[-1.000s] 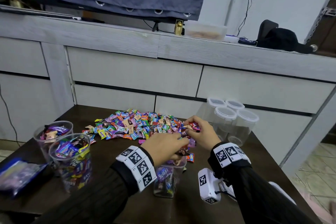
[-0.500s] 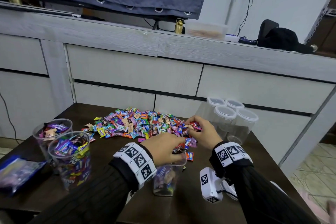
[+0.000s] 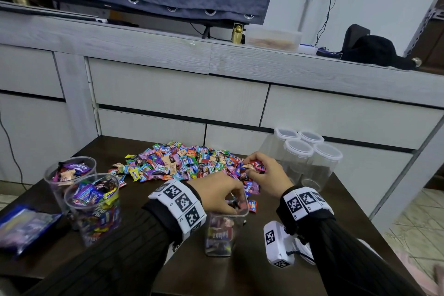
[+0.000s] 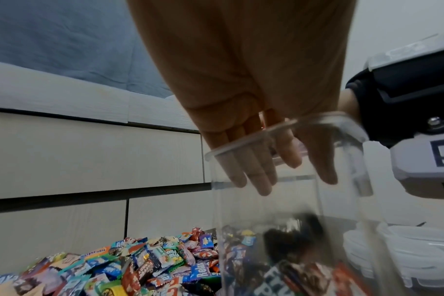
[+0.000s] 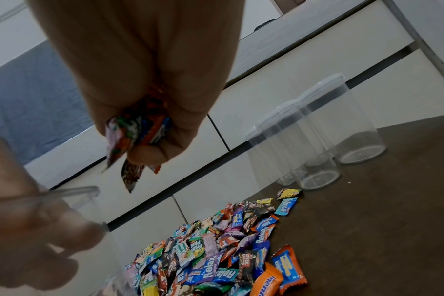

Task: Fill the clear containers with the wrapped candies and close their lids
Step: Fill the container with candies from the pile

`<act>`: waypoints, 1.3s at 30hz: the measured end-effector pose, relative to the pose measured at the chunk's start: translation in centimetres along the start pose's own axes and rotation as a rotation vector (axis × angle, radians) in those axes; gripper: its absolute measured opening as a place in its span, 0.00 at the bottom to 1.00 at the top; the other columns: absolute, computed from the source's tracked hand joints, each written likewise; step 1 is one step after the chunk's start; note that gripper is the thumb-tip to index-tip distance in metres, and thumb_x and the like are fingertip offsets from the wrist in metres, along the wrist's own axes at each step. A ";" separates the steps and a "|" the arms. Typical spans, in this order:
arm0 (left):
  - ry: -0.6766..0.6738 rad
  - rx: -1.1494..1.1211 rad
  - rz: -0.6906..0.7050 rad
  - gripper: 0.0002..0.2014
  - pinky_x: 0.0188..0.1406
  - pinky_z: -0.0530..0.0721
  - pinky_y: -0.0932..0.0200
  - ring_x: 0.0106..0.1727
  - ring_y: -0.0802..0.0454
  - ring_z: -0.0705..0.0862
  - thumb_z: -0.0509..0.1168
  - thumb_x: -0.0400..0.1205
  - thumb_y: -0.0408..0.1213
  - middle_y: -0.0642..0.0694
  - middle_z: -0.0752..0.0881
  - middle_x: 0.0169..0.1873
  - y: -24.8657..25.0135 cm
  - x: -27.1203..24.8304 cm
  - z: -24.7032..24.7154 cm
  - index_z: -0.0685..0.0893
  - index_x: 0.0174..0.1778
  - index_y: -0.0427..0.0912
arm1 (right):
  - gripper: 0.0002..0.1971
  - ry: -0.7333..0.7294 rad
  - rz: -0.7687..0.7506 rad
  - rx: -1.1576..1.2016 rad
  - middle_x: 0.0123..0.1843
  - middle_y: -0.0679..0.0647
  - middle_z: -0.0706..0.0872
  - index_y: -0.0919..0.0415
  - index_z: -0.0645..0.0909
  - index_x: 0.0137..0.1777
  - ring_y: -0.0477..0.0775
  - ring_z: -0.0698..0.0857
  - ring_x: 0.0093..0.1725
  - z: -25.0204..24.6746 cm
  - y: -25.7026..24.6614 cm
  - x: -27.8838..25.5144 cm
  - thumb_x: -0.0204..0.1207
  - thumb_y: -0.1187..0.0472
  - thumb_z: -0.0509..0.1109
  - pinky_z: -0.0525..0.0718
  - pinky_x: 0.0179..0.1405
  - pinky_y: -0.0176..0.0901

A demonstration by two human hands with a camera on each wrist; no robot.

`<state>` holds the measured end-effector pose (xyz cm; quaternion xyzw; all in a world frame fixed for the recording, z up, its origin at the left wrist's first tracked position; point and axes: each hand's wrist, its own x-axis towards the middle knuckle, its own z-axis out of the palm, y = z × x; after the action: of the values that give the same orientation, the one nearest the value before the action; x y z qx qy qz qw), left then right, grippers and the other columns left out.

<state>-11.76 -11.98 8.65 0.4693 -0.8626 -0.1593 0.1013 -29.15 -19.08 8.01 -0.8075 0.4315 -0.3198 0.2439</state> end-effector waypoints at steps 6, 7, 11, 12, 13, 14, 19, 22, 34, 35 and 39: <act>0.231 0.018 0.022 0.16 0.60 0.73 0.62 0.59 0.61 0.76 0.66 0.82 0.54 0.54 0.83 0.57 -0.3 -1.1 0.9 0.83 0.60 0.49 | 0.08 0.002 -0.026 -0.014 0.43 0.42 0.83 0.57 0.81 0.51 0.36 0.79 0.36 -0.1 0.1 0.0 0.75 0.67 0.71 0.74 0.34 0.20; 0.277 0.038 0.011 0.22 0.62 0.71 0.61 0.62 0.61 0.74 0.64 0.79 0.62 0.56 0.81 0.59 -0.4 -1.4 1.3 0.81 0.62 0.52 | 0.08 0.005 -0.027 -0.009 0.42 0.41 0.82 0.57 0.81 0.51 0.35 0.79 0.35 -0.1 0.2 0.0 0.75 0.67 0.71 0.74 0.34 0.20; 0.225 -0.007 -0.132 0.49 0.68 0.70 0.57 0.67 0.62 0.71 0.63 0.60 0.80 0.59 0.72 0.69 -1.2 -2.3 2.6 0.65 0.75 0.59 | 0.08 0.013 -0.017 0.045 0.44 0.44 0.83 0.55 0.80 0.50 0.40 0.81 0.37 -0.4 0.0 0.0 0.76 0.68 0.71 0.75 0.33 0.21; 0.190 -0.058 -0.166 0.53 0.71 0.72 0.56 0.68 0.62 0.71 0.65 0.58 0.80 0.59 0.70 0.72 -1.6 -2.4 2.8 0.61 0.77 0.59 | 0.08 0.022 -0.022 0.054 0.44 0.45 0.83 0.55 0.80 0.50 0.40 0.81 0.38 -0.6 -0.1 0.0 0.76 0.68 0.71 0.75 0.33 0.21; 0.167 -0.123 -0.193 0.57 0.72 0.73 0.54 0.70 0.62 0.71 0.69 0.56 0.78 0.58 0.69 0.74 -2.0 -2.5 3.0 0.57 0.79 0.60 | 0.08 0.036 -0.033 0.065 0.44 0.46 0.83 0.55 0.79 0.49 0.40 0.81 0.38 -0.6 -0.3 0.0 0.76 0.68 0.71 0.75 0.33 0.21; 0.159 -0.195 -0.213 0.60 0.74 0.74 0.53 0.71 0.61 0.72 0.72 0.54 0.76 0.58 0.67 0.76 -2.3 -2.5 3.1 0.54 0.80 0.60 | 0.08 0.053 -0.047 0.081 0.44 0.46 0.84 0.55 0.80 0.49 0.41 0.81 0.38 -0.7 -0.6 0.0 0.75 0.68 0.71 0.75 0.34 0.21; 0.264 -0.533 -0.268 0.66 0.74 0.77 0.53 0.71 0.61 0.77 0.81 0.51 0.66 0.56 0.69 0.78 -3.3 -2.6 4.2 0.51 0.82 0.61 | 0.08 0.107 -0.110 0.201 0.46 0.48 0.86 0.56 0.80 0.50 0.48 0.84 0.46 0.2 -2.1 -0.7 0.76 0.68 0.70 0.81 0.47 0.38; 0.353 -0.669 -0.271 0.64 0.73 0.77 0.57 0.69 0.65 0.78 0.84 0.50 0.62 0.57 0.77 0.72 -3.7 -2.6 5.4 0.54 0.80 0.62 | 0.10 0.062 -0.160 0.242 0.47 0.43 0.85 0.49 0.80 0.48 0.41 0.84 0.46 1.6 -2.8 -1.5 0.76 0.68 0.71 0.81 0.46 0.34; 0.490 -0.747 -0.241 0.50 0.59 0.79 0.74 0.64 0.69 0.81 0.84 0.54 0.60 0.59 0.83 0.62 -3.9 -2.4 7.3 0.68 0.71 0.60 | 0.06 -0.184 -0.355 -0.054 0.49 0.51 0.84 0.57 0.81 0.49 0.48 0.81 0.51 3.6 -3.0 -2.1 0.74 0.65 0.72 0.78 0.53 0.42; 0.506 -0.770 -0.238 0.47 0.56 0.79 0.76 0.63 0.70 0.81 0.85 0.55 0.58 0.59 0.84 0.60 -3.9 -2.4 7.5 0.69 0.68 0.62 | 0.06 -0.200 -0.356 -0.069 0.48 0.50 0.84 0.57 0.81 0.49 0.47 0.80 0.50 3.6 -3.1 -2.0 0.74 0.64 0.71 0.78 0.52 0.41; 0.531 -0.821 -0.236 0.44 0.55 0.80 0.73 0.60 0.67 0.84 0.87 0.57 0.50 0.56 0.86 0.58 -3.8 -2.2 7.7 0.71 0.66 0.60 | 0.04 -0.219 -0.322 -0.072 0.43 0.47 0.85 0.59 0.82 0.48 0.40 0.80 0.42 3.6 -3.3 -2.1 0.74 0.65 0.71 0.74 0.43 0.28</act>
<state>-10.14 -10.66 0.04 0.5094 -0.6142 -0.3710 0.4750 -25.59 -15.17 7.14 -0.9043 0.2786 -0.2494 0.2060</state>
